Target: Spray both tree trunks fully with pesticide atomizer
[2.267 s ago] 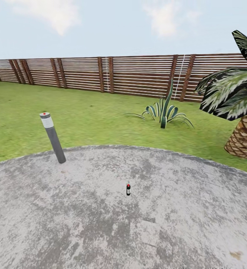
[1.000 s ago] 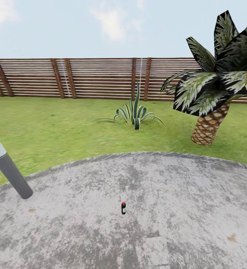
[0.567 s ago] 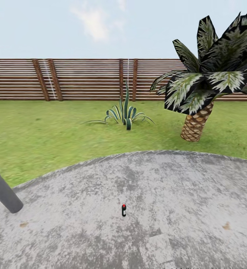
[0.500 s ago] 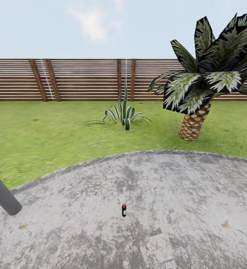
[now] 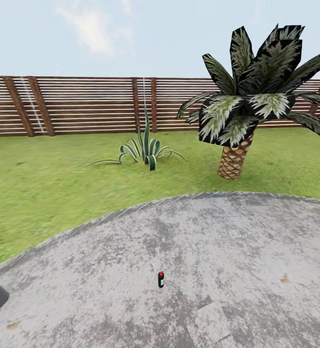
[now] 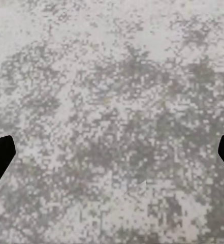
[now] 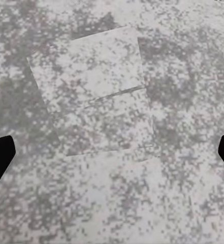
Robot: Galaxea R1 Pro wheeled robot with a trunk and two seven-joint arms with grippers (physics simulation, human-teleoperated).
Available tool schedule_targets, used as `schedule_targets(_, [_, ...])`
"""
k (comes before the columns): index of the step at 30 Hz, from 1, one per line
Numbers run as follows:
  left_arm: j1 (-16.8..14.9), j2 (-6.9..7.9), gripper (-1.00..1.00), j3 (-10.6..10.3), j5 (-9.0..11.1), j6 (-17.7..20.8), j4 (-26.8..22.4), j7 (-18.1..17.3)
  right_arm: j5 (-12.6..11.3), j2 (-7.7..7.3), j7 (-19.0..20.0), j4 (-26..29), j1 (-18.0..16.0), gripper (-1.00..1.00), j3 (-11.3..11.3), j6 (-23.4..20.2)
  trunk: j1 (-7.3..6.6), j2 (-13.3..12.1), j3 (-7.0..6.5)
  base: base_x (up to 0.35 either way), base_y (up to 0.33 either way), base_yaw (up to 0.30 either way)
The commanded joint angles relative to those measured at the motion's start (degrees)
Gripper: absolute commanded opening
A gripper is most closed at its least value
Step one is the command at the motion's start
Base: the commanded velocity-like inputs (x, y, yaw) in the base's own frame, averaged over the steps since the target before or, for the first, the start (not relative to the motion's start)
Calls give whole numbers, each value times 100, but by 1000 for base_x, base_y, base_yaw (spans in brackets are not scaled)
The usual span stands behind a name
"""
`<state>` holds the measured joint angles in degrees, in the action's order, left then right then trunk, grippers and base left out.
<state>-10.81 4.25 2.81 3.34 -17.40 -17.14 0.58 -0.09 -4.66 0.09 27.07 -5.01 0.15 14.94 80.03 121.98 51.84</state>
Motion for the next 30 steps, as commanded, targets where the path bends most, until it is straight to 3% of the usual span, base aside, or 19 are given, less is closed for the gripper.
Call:
schedule_targets(1, [0,1,100,0,0,0,0,1,0,0,0,0,0,100,-2,0,0,0,-3,232,254,-256])
schedule_targets(10, [0,1,100,6,0,0,0,4,0,0,0,0,1,100,1,2,0,0,-24,197,274,-256])
schedule_targets(25, [0,-3,100,5,0,0,0,4,0,0,0,0,0,100,2,0,0,0,-60,11,323,-259])
schedule_targets(30, [0,-2,100,4,0,0,0,4,0,0,0,0,0,100,1,0,0,0,-72,0,131,-259])
